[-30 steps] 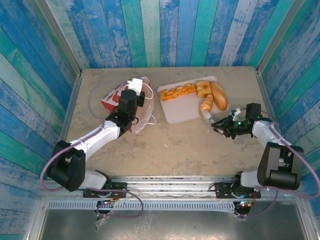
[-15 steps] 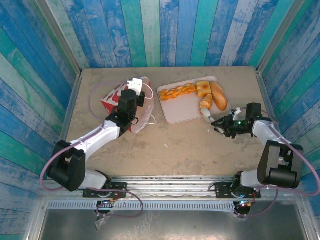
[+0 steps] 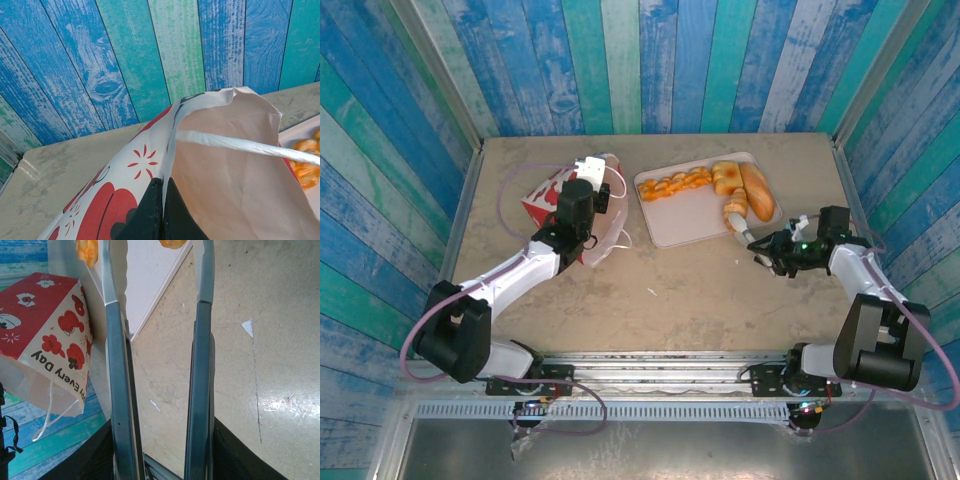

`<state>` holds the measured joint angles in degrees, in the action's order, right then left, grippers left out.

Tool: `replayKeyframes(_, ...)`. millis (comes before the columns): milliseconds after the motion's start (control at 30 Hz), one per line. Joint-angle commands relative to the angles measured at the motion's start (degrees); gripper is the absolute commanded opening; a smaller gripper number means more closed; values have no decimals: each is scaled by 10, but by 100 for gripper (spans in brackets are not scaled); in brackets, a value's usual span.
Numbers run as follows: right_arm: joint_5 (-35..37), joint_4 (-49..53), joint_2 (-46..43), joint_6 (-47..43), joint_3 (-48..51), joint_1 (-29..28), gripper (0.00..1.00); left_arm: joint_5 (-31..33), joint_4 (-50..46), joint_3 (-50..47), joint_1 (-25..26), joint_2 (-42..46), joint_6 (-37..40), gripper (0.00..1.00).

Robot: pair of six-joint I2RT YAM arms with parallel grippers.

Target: Take the fake bread out of the paper bag

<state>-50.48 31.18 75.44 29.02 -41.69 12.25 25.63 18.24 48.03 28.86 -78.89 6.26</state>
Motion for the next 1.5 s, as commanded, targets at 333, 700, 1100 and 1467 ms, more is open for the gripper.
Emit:
replayKeyframes(333,49,58,-44,-16,-31,17,47,2,15,2,-1,6,6,0)
replayKeyframes(700,70,111,-104,-28,-59,17,35,-10,13,3,-1,11,2,0)
replayKeyframes(1100,117,125,-80,-32,-74,-64,23,-12,13,5,-1,10,-3,0)
replayKeyframes(1467,159,90,-43,-31,-70,-64,22,-9,12,1,-1,18,-4,0)
